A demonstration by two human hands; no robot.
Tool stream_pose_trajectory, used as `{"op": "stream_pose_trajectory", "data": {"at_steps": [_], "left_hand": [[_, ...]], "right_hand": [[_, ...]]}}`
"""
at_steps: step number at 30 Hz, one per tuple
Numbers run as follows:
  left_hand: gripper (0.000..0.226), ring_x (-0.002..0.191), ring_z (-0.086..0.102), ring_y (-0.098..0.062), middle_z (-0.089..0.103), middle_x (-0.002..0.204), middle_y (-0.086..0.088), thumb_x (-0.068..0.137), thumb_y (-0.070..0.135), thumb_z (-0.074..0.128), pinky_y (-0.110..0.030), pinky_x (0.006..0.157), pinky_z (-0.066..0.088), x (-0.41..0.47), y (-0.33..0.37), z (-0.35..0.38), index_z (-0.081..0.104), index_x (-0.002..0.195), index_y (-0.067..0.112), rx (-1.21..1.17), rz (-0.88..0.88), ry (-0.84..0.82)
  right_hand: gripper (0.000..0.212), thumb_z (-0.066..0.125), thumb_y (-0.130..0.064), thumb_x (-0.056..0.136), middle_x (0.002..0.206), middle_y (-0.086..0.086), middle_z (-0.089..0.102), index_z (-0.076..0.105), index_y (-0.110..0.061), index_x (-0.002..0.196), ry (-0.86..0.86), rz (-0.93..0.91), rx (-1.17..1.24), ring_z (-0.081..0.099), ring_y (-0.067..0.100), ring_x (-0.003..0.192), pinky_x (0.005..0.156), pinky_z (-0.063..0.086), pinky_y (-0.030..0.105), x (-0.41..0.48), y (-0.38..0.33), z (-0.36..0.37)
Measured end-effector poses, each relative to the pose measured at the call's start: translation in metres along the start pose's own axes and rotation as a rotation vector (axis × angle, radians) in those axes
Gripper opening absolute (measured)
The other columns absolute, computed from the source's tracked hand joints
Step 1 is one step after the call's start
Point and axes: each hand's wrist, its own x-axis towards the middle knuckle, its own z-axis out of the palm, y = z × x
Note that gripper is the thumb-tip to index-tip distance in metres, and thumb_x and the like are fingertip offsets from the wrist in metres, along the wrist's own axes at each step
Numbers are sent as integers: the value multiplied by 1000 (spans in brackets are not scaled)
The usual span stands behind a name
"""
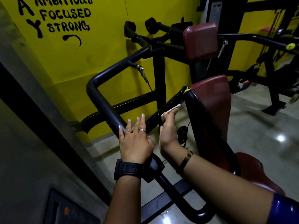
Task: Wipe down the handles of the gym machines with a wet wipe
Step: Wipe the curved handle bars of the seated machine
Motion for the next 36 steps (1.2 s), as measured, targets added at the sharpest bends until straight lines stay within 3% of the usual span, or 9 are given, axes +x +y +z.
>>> {"op": "stream_pose_trajectory", "data": {"at_steps": [3, 6, 10, 13, 19, 22, 27, 31, 36], "left_hand": [[72, 151, -3, -20, 2, 164, 6, 100, 31, 33, -46, 120, -6, -1, -1, 1, -16, 153, 27, 0, 5, 6], [73, 151, -3, -20, 2, 164, 6, 100, 32, 34, -46, 120, -6, 0, -1, 0, -15, 153, 28, -1, 1, 2], [71, 151, -5, -20, 1, 164, 6, 100, 31, 31, -46, 120, -7, 1, 0, -2, -16, 153, 28, 4, -6, -30], [75, 151, -5, -20, 2, 164, 6, 97, 26, 33, -47, 121, -6, 1, 0, -1, -17, 153, 27, 15, 2, -26], [74, 151, -5, -20, 2, 164, 6, 98, 28, 33, -47, 120, -6, -1, -1, -1, -15, 154, 27, -17, 11, -21], [64, 150, -8, -21, -5, 164, 6, 103, 36, 26, -48, 120, -6, 2, -4, 0, -11, 155, 27, 28, 30, -57], [75, 150, -6, -20, 1, 164, 6, 97, 28, 34, -47, 120, -7, 1, -2, 0, -14, 154, 27, -17, 12, -40], [77, 150, -7, -20, 1, 164, 6, 95, 26, 34, -47, 121, -7, 0, -2, -1, -17, 153, 28, -25, 9, -37], [67, 150, -9, -21, -5, 164, 8, 104, 38, 26, -47, 118, -9, 2, -5, 1, -19, 152, 28, 24, 26, -68]], "right_hand": [[91, 28, -58, 77, 162, -1, -5, -6, -21, 154, 52, -115, -130, 3, 10, 148, 122, 6, 36, 13, -11, -6], [72, 27, -37, 94, 160, 2, -13, -11, -16, 152, -11, -186, -274, -6, 2, 142, 113, 3, 18, 4, -4, -8], [58, 24, -26, 99, 153, 35, 0, 33, 14, 139, -113, -279, -452, -8, 41, 144, 115, 0, 29, -11, 25, -3], [65, 24, -35, 100, 159, 17, -9, 14, 5, 150, -54, -278, -439, -13, 23, 147, 100, -9, -1, 0, 7, -4], [72, 36, -28, 102, 153, 9, -34, -12, -5, 150, 5, -333, -817, -20, 19, 145, 121, 8, 39, 17, 2, -14], [70, 28, -40, 102, 147, -3, -38, -14, -12, 151, -103, -396, -1080, -33, 11, 139, 121, 5, 39, -1, 17, -12], [67, 21, -44, 102, 157, 2, -26, -10, -12, 152, -48, -418, -1088, -27, 12, 143, 114, -8, 29, 17, -2, -21], [68, 22, -44, 102, 157, 4, -26, -12, -12, 152, -6, -345, -1063, -23, 15, 144, 117, -1, 33, 24, -14, -33], [68, 13, -54, 99, 152, -5, -33, -14, -20, 151, -328, -393, -1296, -33, 8, 139, 118, -12, 34, -19, 9, -29]]}}
